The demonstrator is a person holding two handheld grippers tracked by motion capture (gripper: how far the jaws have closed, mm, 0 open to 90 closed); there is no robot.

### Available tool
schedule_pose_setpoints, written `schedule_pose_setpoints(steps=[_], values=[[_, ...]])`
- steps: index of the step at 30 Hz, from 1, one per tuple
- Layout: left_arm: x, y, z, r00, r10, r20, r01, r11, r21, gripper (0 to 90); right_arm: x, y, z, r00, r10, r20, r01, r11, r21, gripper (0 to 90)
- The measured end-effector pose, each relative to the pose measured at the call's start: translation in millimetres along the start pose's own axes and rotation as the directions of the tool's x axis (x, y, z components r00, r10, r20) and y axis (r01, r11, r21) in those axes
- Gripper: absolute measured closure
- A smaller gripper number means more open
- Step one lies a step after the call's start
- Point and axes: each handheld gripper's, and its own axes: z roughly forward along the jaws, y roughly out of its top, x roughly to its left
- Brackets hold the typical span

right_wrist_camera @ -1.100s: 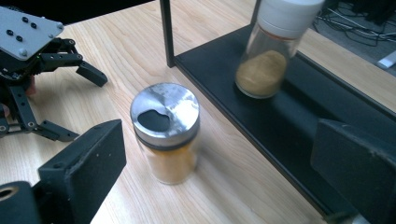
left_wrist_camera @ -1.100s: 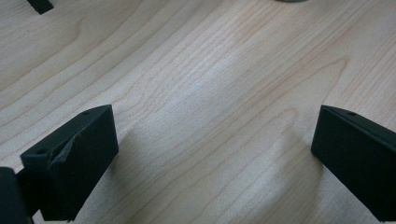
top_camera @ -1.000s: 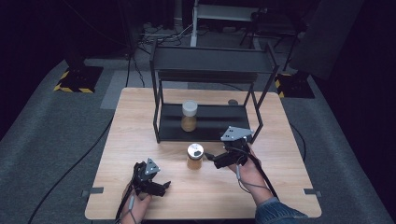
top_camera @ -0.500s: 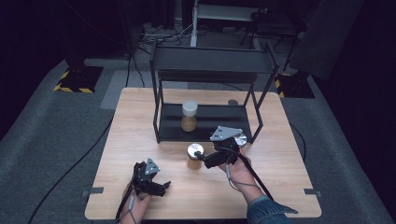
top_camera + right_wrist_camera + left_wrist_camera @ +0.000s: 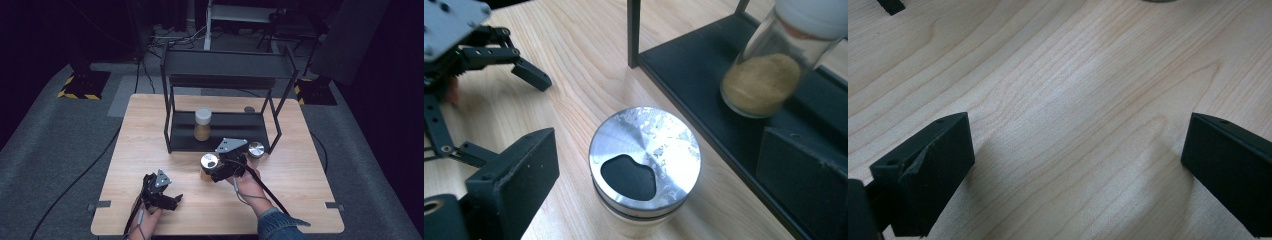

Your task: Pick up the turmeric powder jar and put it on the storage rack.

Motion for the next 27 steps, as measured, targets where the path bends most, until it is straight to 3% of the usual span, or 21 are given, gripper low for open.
schedule_pose_setpoints(steps=[16, 21, 27], values=[[0.0, 0.0, 0.0, 1.0000, 0.000, 0.000, 0.000, 1.0000, 0.000, 0.1, 0.3, 1.9, 29.4, 0.9999, -0.003, -0.014, 0.004, 0.997, 0.082, 9.6], [0.0, 0.0, 0.0, 1.0000, 0.000, 0.000, 0.000, 1.0000, 0.000, 0.1, -3.0, 4.6, 38.4, 0.9996, 0.009, -0.026, -0.006, 0.993, 0.114, 14.4], [-0.2, -0.4, 0.2, 1.0000, -0.005, 0.001, 0.005, 1.0000, -0.002, 0.1, -3.2, 9.1, 47.4, 0.9994, -0.015, -0.030, 0.020, 0.987, 0.157, 22.1]])
